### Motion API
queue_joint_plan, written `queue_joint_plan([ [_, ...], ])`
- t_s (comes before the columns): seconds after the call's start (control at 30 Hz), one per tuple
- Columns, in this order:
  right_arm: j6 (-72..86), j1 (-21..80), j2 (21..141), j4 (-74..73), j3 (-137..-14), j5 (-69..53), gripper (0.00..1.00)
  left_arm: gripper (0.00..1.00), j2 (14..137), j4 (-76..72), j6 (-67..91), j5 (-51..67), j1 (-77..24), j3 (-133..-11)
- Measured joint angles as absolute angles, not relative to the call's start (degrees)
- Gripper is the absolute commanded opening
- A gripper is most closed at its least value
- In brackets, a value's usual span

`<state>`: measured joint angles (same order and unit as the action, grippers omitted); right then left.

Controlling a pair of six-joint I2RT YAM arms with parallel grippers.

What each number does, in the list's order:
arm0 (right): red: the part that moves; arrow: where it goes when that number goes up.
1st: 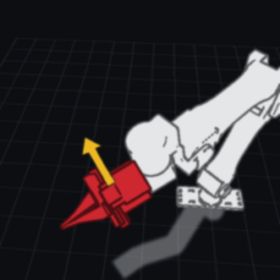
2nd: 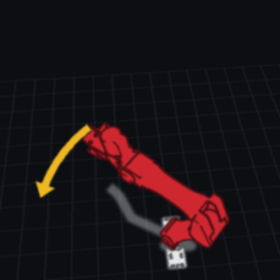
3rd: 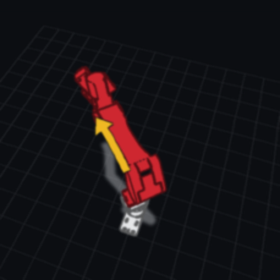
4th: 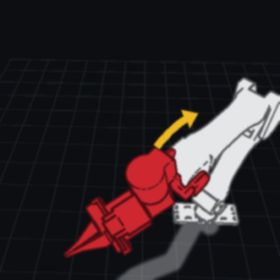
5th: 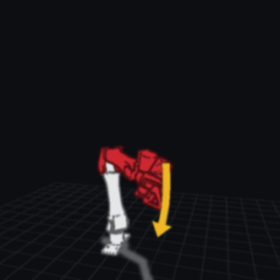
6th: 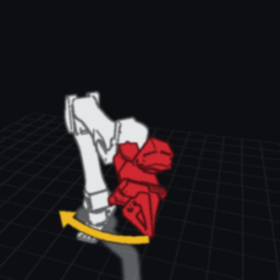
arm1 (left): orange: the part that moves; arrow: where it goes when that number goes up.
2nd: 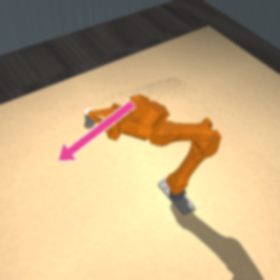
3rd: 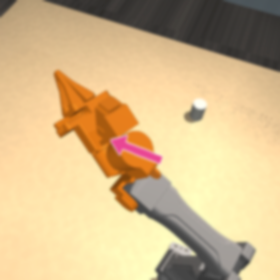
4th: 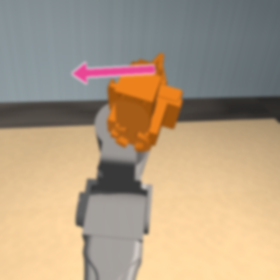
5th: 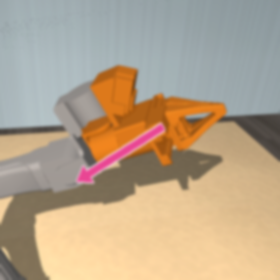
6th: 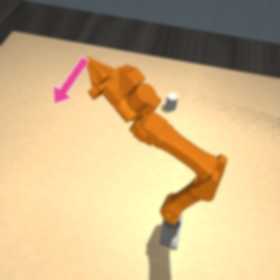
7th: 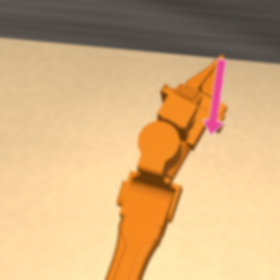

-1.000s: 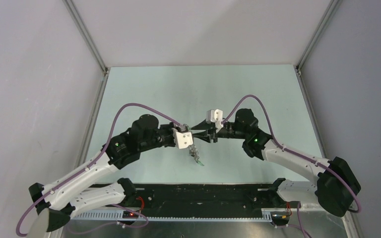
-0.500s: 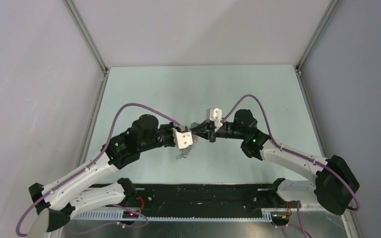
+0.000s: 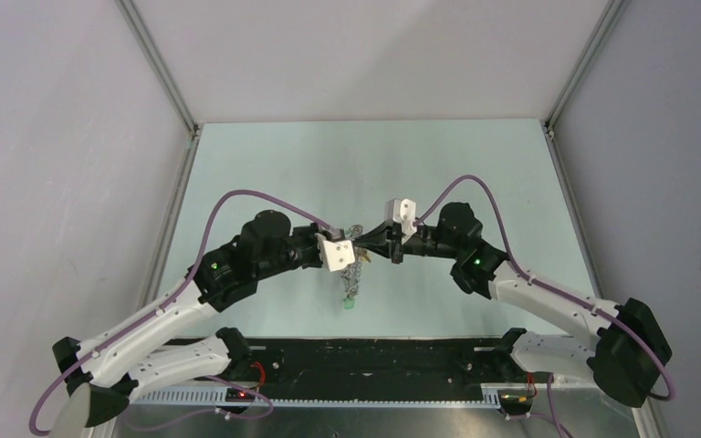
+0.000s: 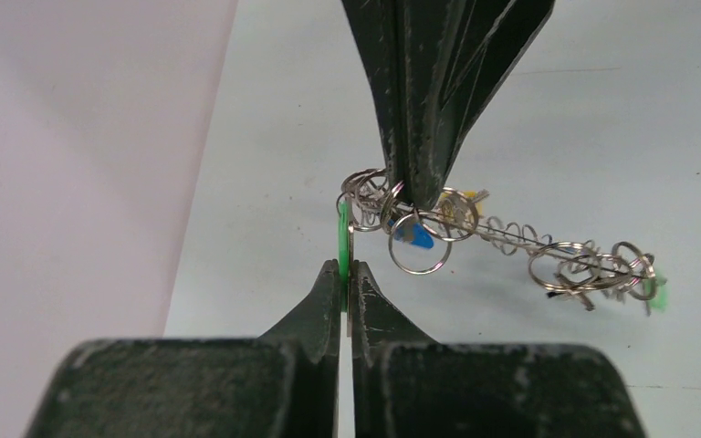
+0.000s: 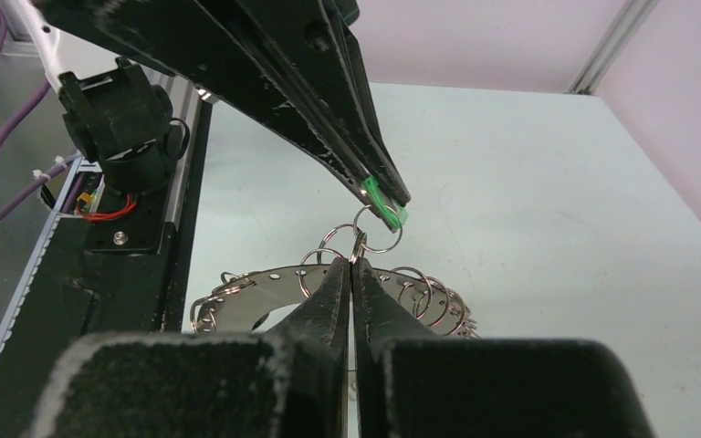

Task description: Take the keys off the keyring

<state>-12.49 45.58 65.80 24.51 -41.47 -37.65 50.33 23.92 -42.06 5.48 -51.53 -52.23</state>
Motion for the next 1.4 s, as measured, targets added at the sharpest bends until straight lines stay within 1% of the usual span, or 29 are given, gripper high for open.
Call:
queue_joint_plan([
  [0.23,-11.7,45.6,62.2,23.9,-41.5,-38.3,0.0,0.0,50.3,23.2,-42.1,4.9,-51.5,-52.2],
  [0.57,-8.7,45.6,61.6,25.4,-41.5,-37.7,0.0,0.0,50.3,23.0,-42.1,5.2,-51.5,-52.2],
  [1.0,-3.2,46.3,62.4,29.5,-41.5,-33.3,0.0,0.0,50.3,21.6,-42.1,5.0,-51.5,-52.2],
  [1.2,-0.8,46.3,62.5,29.3,-41.5,-30.1,0.0,0.0,50.7,21.3,-42.1,3.6,-51.5,-52.2],
  [1.4,1.6,43.7,62.4,27.0,-41.5,-26.5,0.0,0.0,52.2,21.3,-42.1,1.5,-51.5,-53.5],
])
